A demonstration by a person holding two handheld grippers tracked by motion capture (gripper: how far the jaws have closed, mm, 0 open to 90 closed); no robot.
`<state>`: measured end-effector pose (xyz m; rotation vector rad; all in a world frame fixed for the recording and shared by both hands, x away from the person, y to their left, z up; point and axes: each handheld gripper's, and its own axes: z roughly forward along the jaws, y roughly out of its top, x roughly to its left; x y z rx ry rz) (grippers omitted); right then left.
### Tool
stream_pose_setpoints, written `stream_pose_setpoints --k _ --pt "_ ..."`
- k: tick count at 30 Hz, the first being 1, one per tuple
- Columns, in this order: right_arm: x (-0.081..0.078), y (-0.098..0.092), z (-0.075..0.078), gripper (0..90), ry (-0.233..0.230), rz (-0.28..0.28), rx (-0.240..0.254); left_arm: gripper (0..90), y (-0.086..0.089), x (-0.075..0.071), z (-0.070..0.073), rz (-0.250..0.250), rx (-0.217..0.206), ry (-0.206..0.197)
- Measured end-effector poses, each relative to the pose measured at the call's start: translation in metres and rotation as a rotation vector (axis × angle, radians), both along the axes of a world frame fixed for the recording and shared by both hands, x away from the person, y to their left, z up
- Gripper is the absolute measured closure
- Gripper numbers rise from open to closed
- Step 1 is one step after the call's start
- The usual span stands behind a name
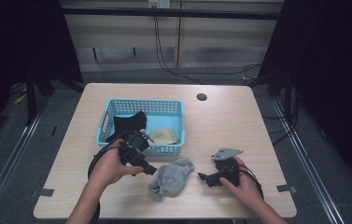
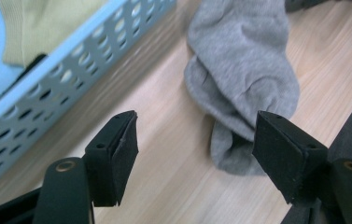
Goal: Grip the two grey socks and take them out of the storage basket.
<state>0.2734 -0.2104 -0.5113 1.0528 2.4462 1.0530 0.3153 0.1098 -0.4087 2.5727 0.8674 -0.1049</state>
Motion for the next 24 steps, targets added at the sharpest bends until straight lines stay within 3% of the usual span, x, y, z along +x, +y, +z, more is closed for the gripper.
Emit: stream_pose_setpoints --k 6,14,24 --pt "0.0 0.0 0.0 10.4 0.0 0.0 0.0 29.5 0.014 0.001 -0.004 0.006 0.011 -0.02" --pt "0.0 0.0 0.0 10.4 0.0 0.0 0.0 26.9 0.033 0.002 -0.014 -0.007 -0.008 -0.051" --pt "0.0 0.0 0.0 10.4 0.0 0.0 0.0 26.3 0.066 0.011 -0.03 0.075 -0.052 -0.031"
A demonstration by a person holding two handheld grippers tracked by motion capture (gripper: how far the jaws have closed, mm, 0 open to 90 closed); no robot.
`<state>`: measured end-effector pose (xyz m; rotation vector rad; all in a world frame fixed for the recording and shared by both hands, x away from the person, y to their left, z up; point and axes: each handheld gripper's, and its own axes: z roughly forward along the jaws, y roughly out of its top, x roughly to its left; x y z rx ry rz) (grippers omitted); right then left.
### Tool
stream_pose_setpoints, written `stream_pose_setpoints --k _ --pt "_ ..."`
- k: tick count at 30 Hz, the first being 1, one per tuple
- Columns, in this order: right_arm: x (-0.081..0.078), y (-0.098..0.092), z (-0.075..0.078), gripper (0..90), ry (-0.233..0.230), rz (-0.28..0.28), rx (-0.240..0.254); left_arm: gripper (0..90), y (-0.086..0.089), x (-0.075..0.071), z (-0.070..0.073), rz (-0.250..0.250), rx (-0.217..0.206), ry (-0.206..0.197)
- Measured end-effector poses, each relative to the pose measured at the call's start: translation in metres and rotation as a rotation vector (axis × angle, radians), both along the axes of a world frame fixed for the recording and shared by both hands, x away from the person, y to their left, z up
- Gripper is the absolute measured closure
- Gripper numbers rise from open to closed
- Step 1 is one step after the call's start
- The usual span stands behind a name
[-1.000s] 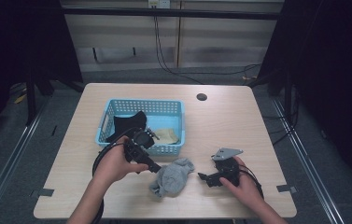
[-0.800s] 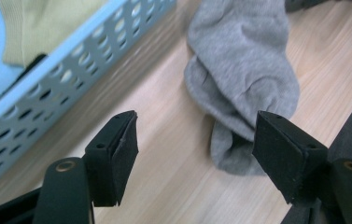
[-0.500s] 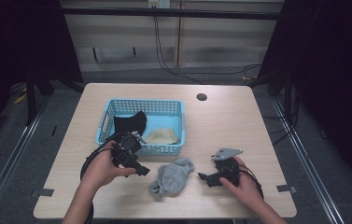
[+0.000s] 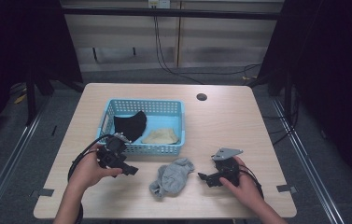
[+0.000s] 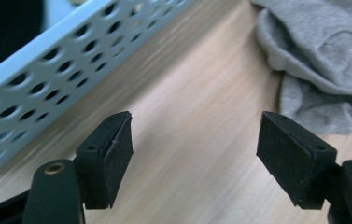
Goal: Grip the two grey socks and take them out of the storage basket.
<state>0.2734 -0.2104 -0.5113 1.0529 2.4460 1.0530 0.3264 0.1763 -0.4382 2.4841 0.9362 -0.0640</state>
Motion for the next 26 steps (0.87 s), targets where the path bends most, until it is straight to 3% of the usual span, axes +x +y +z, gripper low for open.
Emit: stream_pose_setpoints --k 6,11,18,20,26 --pt "0.0 0.0 0.0 10.4 0.0 0.0 0.0 26.5 0.013 0.004 -0.012 0.013 0.001 -0.041" --pt "0.0 0.0 0.0 10.4 0.0 0.0 0.0 26.3 0.02 0.006 -0.022 -0.019 0.001 -0.089" --pt "0.0 0.0 0.0 10.4 0.0 0.0 0.0 26.3 0.025 0.006 -0.038 -0.055 0.048 -0.157" --pt "0.0 0.0 0.0 10.4 0.0 0.0 0.0 26.1 0.026 0.007 -0.042 -0.079 0.057 -0.162" --pt "0.0 0.0 0.0 10.4 0.0 0.0 0.0 24.6 0.025 0.006 -0.045 -0.087 0.056 -0.178"
